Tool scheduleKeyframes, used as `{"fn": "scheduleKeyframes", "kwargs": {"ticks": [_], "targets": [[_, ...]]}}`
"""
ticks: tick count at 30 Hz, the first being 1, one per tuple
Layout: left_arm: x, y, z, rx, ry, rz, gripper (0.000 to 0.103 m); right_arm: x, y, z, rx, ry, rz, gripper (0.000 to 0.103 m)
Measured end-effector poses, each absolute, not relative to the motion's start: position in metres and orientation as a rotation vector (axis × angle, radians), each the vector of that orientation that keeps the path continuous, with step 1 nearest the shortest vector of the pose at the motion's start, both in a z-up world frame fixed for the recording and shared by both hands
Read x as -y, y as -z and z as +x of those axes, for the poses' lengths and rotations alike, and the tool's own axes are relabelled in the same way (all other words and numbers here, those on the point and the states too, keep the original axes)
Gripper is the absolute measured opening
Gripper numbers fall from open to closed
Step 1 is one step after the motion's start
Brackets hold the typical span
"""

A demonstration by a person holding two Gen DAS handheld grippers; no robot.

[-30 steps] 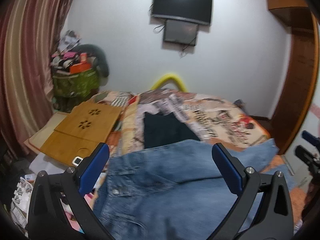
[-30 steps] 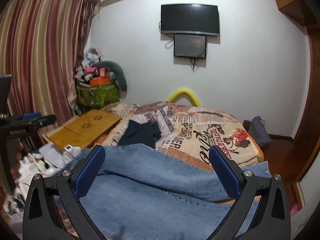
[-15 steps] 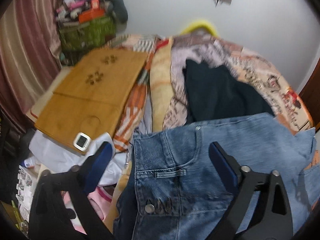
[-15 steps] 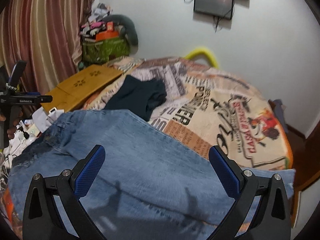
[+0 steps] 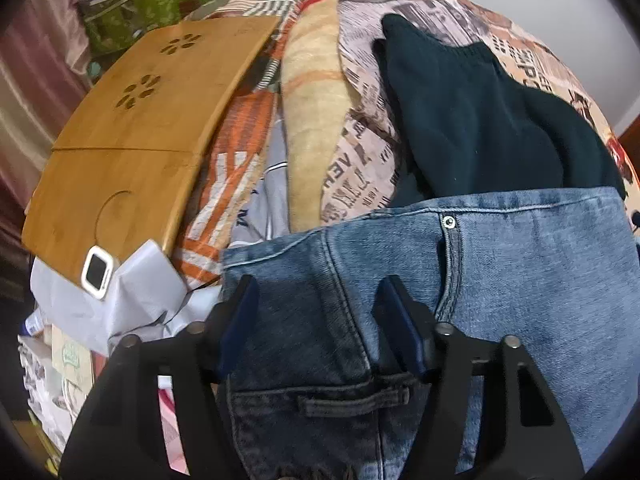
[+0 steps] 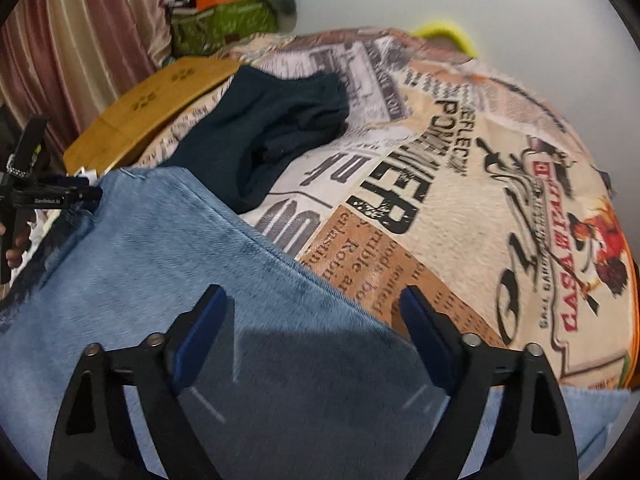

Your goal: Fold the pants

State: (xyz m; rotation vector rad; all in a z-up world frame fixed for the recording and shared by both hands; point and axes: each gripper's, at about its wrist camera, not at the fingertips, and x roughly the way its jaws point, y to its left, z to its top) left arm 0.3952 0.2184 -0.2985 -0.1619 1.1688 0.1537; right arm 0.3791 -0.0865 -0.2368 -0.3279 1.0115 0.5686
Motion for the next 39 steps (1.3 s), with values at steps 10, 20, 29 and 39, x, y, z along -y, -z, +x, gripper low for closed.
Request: {"fn": "scheduleKeyframes", "kwargs": {"ticks": [10,20,29,39], "targets": [[-0.193,0.317,0.398,-1.168,-0.194,-0.068,0.021,0.082,0.243,0.367,-0.988,-0.606,-0.353,0.039],[-0.188,0.266,0.386,-1.060,-0.213,-0.006,0.006,0.082,0.233,0.358,-0.953,-0.534,-0.337,0.006],[-0.188,0.190,0.367,-0.900,-0.204,-0.023,0.005,0.098,0.171,0.341,-0.801,-0.497,-0.312,0.006],[-0.179,0.174,0.306,-0.884,-0.174,-0.025,0.005,0.109,0.142,0.268,-0.775,-0.547,-0.287,0.006]]}}
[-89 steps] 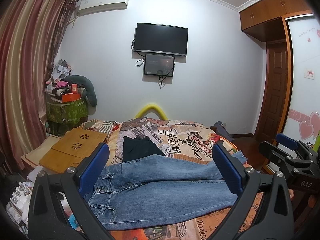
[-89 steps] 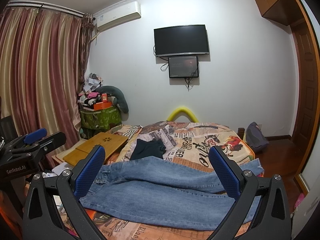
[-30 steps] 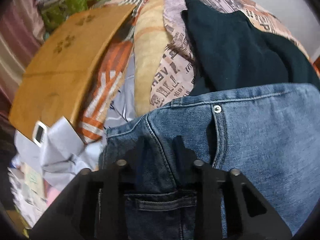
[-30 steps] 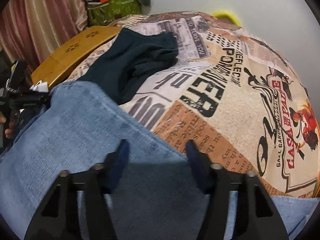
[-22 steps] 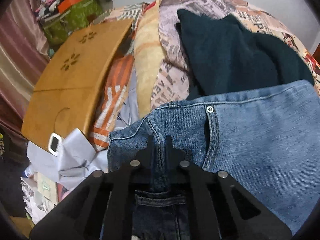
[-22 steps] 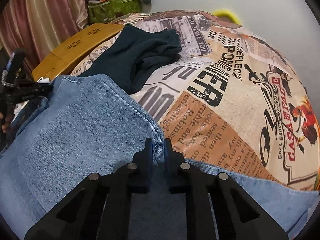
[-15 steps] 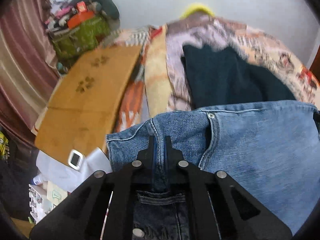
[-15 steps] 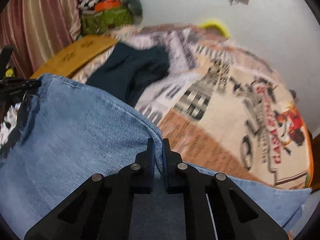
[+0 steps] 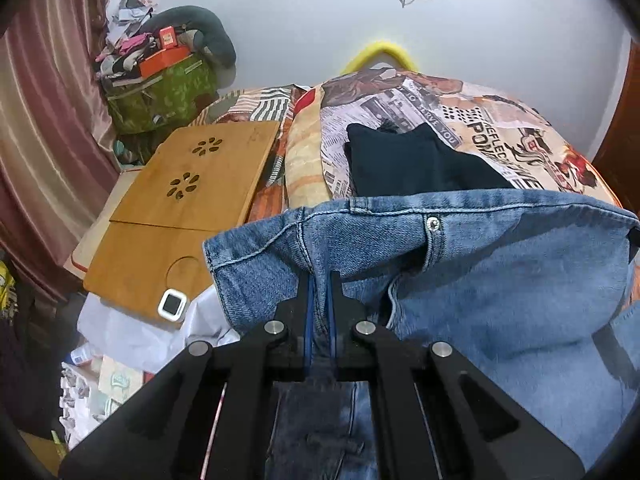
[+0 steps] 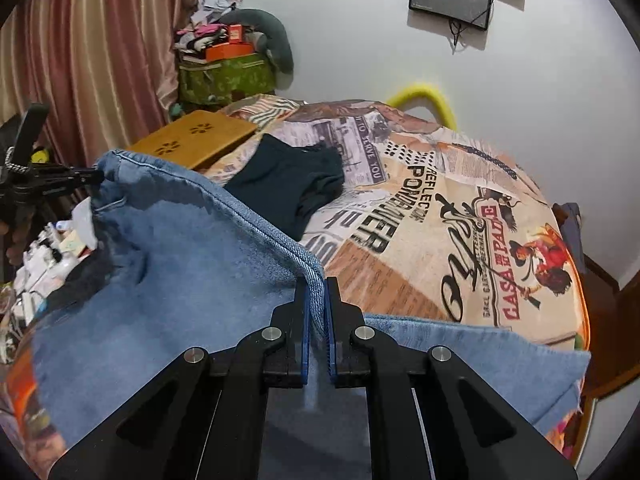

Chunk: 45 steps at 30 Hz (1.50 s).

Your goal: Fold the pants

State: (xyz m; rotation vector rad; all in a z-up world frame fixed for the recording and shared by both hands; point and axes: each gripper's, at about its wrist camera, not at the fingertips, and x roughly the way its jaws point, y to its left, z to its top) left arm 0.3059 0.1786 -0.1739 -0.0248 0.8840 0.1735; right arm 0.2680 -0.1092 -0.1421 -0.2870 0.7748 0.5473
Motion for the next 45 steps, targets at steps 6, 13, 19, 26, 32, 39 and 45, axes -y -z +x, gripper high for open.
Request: {"fn": "scheduleKeyframes", "kwargs": {"ticks": [6,13,19,26,32,39,45], "targets": [[-0.176,0.167,0.263,-0.872,-0.168,-0.051,0.005,0.111,0.143,0.217,-0.772,-0.572,-0.272,0.006],[-0.174,0.164,0.210,-0.872,-0.166,-0.045,0.005,0.108,0.147,0.167,-0.779,-0.603,-0.298,0.006],[-0.176,0.180,0.169,-0.913,-0.156,-0.055,0.005,0.108,0.159,0.143,-0.803,-0.608,-0.297,0.006],[-0.174,0.221,0.144,-0.999,-0.137,-0.093,0.005,0.106,0.181,0.125,-0.851,-0.607,-0.289,0.006],[-0.171,0.242,0.131,-1.050,-0.114,-0.108,0.005,0.110,0.195,0.117,-0.878,-0.609,-0.259,0.007],[-0.165,0.234,0.115,-1.044,-0.136,-0.068,0.005,0.119,0.182,0.110,-0.859,-0.617,-0.241,0.009],[-0.168,0.205,0.112,-0.988,-0.161,-0.071,0.019,0.143,0.156,0.115,-0.799,-0.559,-0.200,0.011]]}}
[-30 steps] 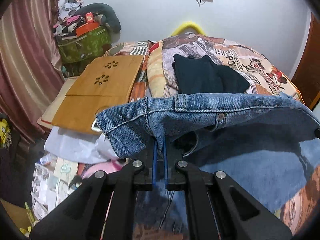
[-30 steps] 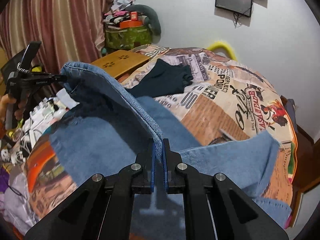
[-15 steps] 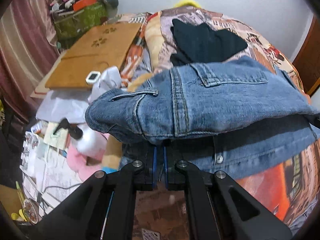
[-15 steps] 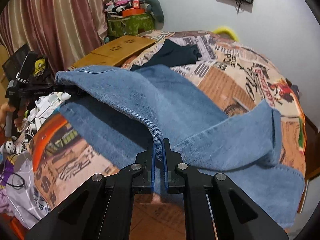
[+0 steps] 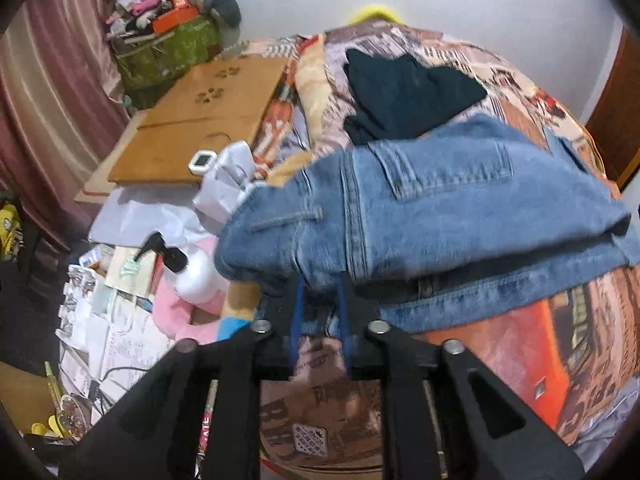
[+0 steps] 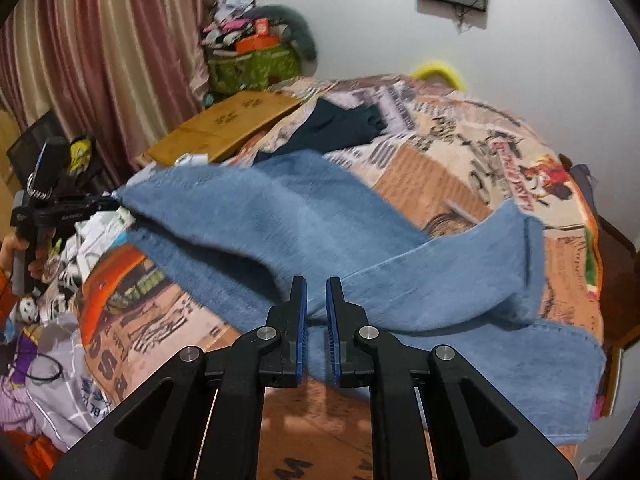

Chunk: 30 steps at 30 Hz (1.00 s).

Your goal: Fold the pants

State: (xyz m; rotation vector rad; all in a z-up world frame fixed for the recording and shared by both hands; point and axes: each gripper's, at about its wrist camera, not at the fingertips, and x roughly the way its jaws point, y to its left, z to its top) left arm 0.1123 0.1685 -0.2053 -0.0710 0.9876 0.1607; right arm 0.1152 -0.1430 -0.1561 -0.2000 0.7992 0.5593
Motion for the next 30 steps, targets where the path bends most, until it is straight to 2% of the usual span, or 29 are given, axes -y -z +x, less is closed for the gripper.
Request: {"fn": "scheduleKeyframes", "kwargs": {"ticks": [1,4,6,9,14,17,30], "targets": [[-0.170,0.200,0.115,-0.976,-0.170,-0.079,0.021,0.147,0.154,0.117,-0.793,-0.550,-0.193,0.013],[-0.172,0.187,0.127,-0.946,-0.173,-0.111,0.040,0.163,0.146,0.129,-0.775,-0.500,-0.161,0.026],[-0.170,0.180,0.137,-0.929,-0.178,-0.124,0.047,0.174,0.144,0.139,-0.770,-0.455,-0.150,0.044],[-0.163,0.172,0.151,-0.908,-0.163,-0.135,0.056,0.188,0.144,0.157,-0.775,-0.402,-0.143,0.062],[-0.142,0.167,0.185,-0.911,-0.140,-0.112,0.075,0.208,0.156,0.196,-0.838,-0.353,-0.144,0.063],[-0.128,0.169,0.213,-0.934,-0.118,-0.104,0.082,0.217,0.164,0.221,-0.870,-0.339,-0.130,0.063],[-0.087,0.188,0.306,-0.994,-0.055,-0.027,0.088,0.245,0.221,0.359,-1.009,-0.271,-0.036,0.063]]}}
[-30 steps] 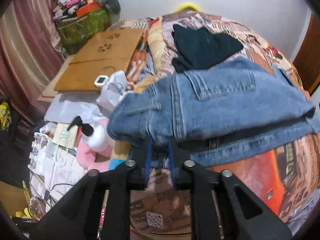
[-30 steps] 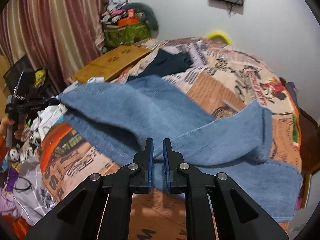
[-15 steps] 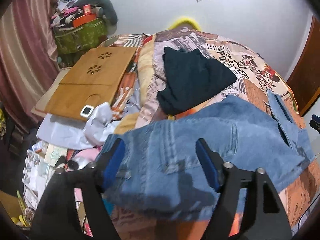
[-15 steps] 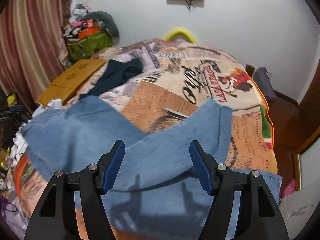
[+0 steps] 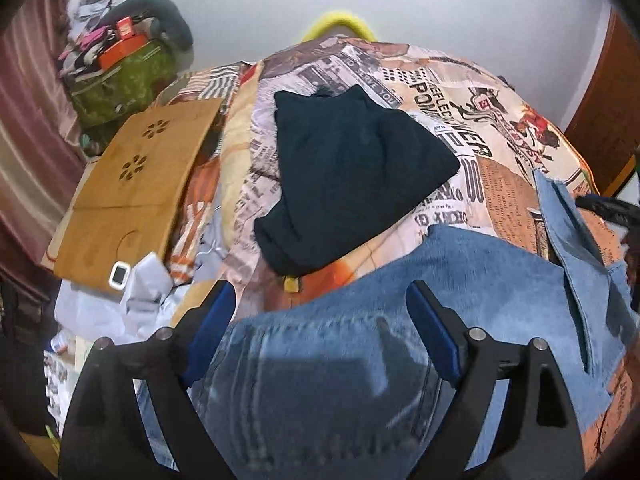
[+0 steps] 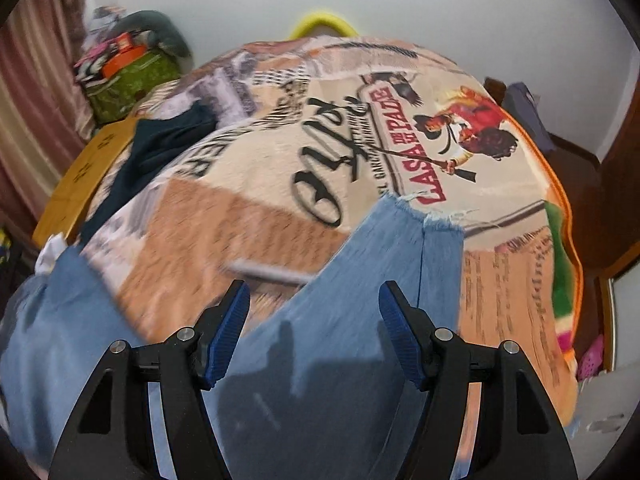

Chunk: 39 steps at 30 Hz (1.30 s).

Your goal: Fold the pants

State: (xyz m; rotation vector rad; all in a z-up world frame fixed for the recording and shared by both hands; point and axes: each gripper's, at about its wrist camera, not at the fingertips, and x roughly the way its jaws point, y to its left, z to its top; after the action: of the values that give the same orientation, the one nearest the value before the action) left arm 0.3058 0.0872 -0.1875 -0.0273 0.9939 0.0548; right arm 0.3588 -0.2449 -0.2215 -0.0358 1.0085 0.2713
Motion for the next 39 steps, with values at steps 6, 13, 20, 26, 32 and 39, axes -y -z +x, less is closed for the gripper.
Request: {"fn": "scheduleKeyframes", "kwargs": {"ticks": [6,13,20,26,32,39], "targets": [[-0.078,0.206,0.329,-1.033,-0.038,-0.002,0.088,0.259,0.262,0.423,-1.108,-0.206,-0.031,0.063],[-0.067,0.215,0.333,-1.051,-0.022,0.028,0.088,0.265,0.286,0.455,-1.141,-0.156,-0.014,0.039],[-0.047,0.214,0.332,-1.063,0.006,0.070,0.088,0.276,0.267,0.435,-1.079,-0.131,-0.016,0.006],[-0.009,0.215,0.325,-1.103,0.078,0.068,0.088,0.320,0.181,0.384,-0.913,-0.142,0.058,0.006],[0.043,0.219,0.308,-1.147,0.179,0.101,0.088,0.381,0.088,0.322,-0.750,-0.109,0.149,0.006],[0.111,0.220,0.278,-1.168,0.291,0.168,0.088,0.437,0.044,0.258,-0.664,-0.088,0.206,0.006]]}}
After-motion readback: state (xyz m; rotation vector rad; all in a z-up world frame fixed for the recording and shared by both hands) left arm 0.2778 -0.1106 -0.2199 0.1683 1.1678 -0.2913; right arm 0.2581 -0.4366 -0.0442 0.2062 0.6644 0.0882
